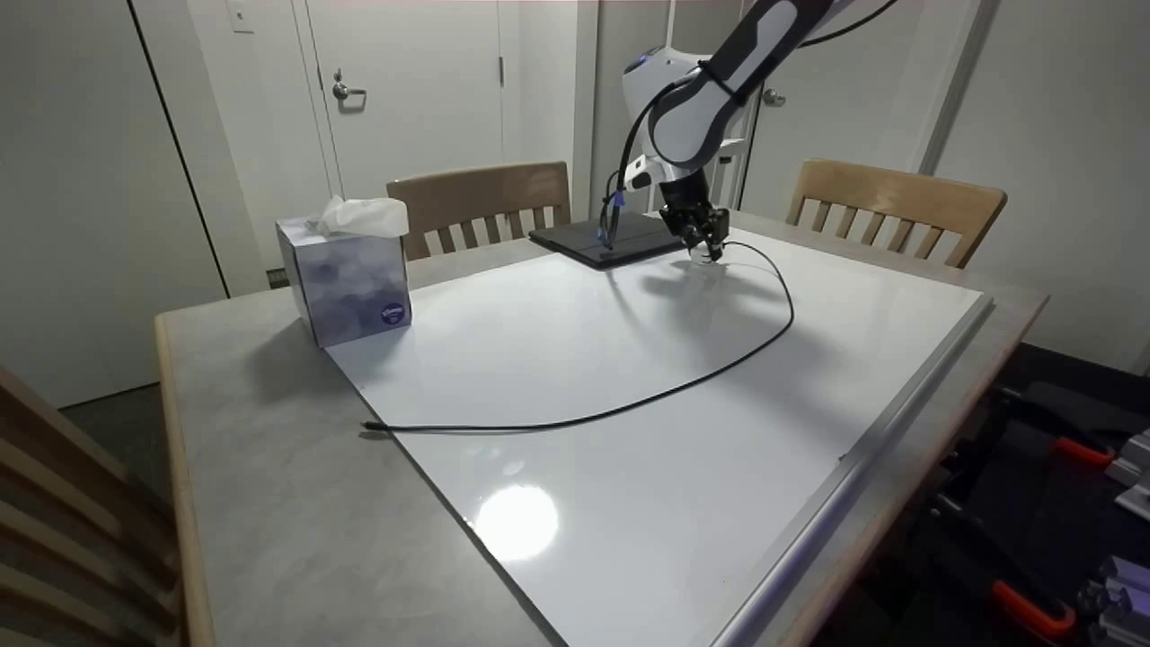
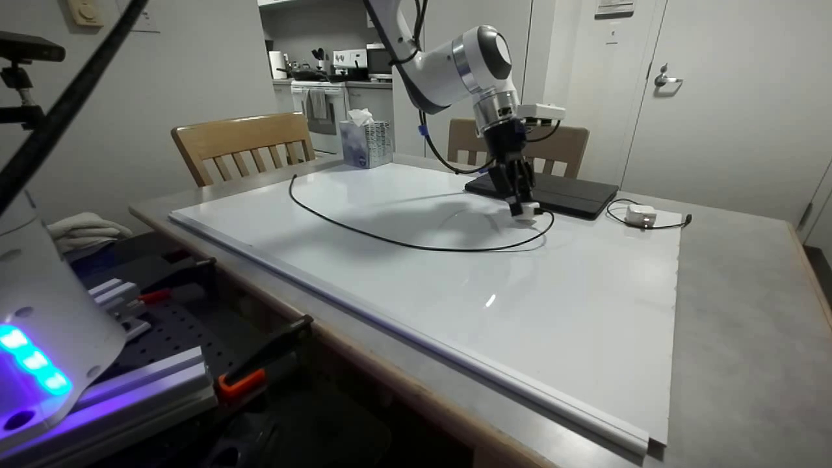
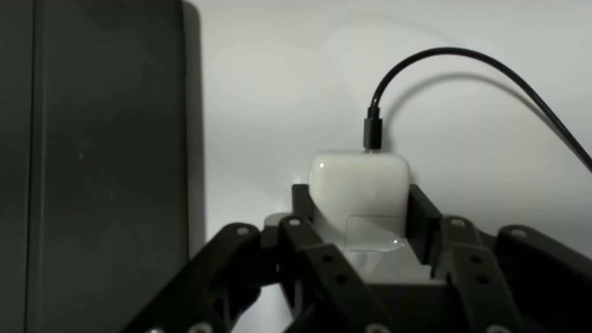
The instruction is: Wind the charger
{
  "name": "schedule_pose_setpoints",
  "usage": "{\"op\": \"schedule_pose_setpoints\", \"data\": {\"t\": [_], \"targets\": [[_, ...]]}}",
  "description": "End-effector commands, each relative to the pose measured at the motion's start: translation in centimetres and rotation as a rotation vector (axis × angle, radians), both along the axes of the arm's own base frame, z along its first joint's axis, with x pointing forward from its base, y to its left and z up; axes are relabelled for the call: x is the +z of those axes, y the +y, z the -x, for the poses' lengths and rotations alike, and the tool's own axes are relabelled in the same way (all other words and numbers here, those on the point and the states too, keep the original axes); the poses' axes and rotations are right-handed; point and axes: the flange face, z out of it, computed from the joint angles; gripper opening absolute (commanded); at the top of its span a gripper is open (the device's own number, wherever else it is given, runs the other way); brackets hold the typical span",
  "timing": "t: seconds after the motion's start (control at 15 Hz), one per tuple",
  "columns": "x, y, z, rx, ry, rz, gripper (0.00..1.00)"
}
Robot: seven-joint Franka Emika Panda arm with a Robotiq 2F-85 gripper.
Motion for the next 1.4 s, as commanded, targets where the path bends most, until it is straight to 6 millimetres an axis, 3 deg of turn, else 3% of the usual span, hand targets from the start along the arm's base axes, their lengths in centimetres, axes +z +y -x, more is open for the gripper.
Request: {"op": "schedule_pose_setpoints", "data": {"t": [0.0,0.33,0.4,0.47,0.73,0.8,1.13,1.33], "targets": [[1.0,3.5,2.4,0.175,0.013,-0.082,0.25],[1.9,7.5,4.0,0.408,-0.055,-0.162,0.25],[0.9,6.7,2.3,0.318,-0.031,-0.144,0.25],[0.9,7.1,2.5,0.328,-0.035,-0.151,0.5],[0.9,6.9,2.4,0.323,-0.035,-0.148,0.5],[0.5,7.2,2.5,0.336,-0.017,-0.165,0.25],[0.1,11.5,3.3,0.576,0.029,-0.209,0.25],[0.2,15.3,3.6,0.719,0.075,-0.225,0.25]]}}
